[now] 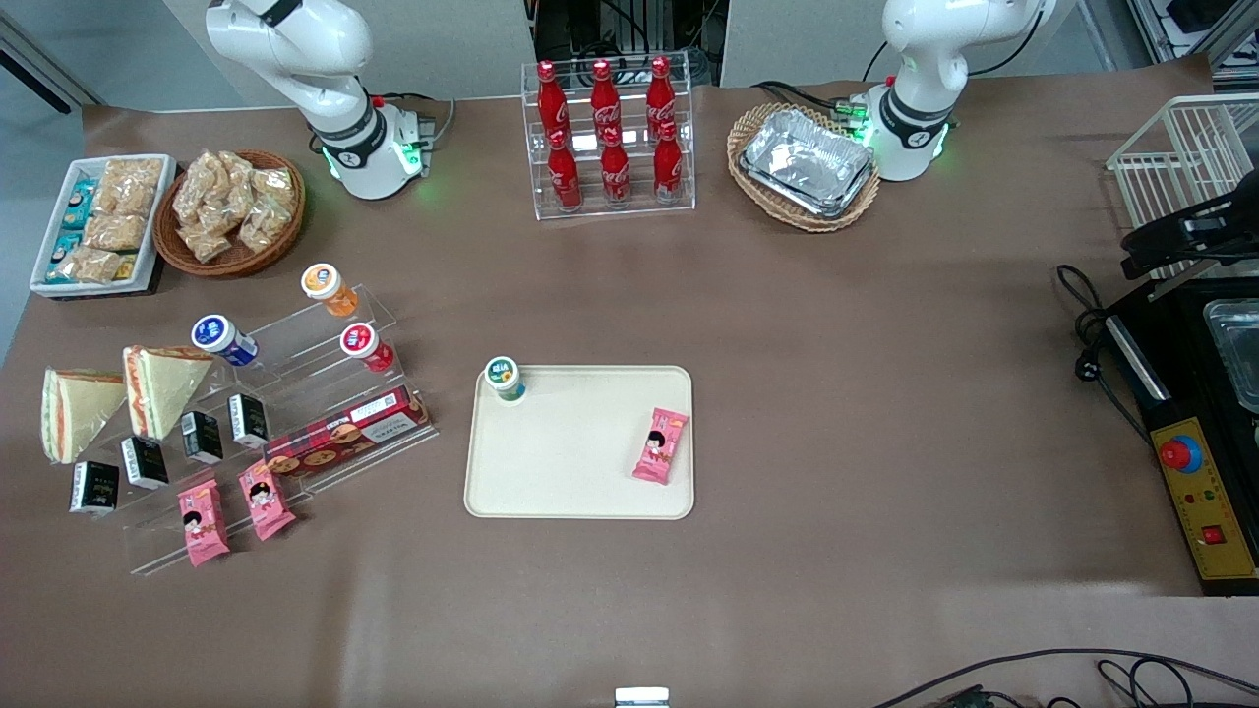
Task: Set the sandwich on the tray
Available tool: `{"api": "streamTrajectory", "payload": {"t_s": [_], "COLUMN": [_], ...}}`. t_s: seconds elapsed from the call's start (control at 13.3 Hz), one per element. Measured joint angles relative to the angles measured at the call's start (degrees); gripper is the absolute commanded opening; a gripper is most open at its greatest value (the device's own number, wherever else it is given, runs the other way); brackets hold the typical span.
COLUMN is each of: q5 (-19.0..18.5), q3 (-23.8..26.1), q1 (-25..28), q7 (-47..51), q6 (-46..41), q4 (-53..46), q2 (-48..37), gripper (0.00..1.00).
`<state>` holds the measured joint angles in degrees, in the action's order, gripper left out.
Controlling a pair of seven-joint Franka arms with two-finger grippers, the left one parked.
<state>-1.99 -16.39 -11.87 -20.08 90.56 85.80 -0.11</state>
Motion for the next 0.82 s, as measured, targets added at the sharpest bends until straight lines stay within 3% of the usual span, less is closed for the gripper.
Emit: {"api": "streamTrajectory", "payload": {"t_s": [0.15, 0.6, 0.82], "q5": [0.1, 2.1, 3.3], "q3": [-2.7, -3.1, -3.2], "q1": [-0.4, -0.5, -0.7], "q7": [-0.8, -0.8, -0.8], "q6": [0.5, 0.5, 6.6], "q4": [0.0, 1.7, 7.6], "q2": [0.7, 2.5, 4.2], "gripper": [1.0, 1.0, 1.0]}}
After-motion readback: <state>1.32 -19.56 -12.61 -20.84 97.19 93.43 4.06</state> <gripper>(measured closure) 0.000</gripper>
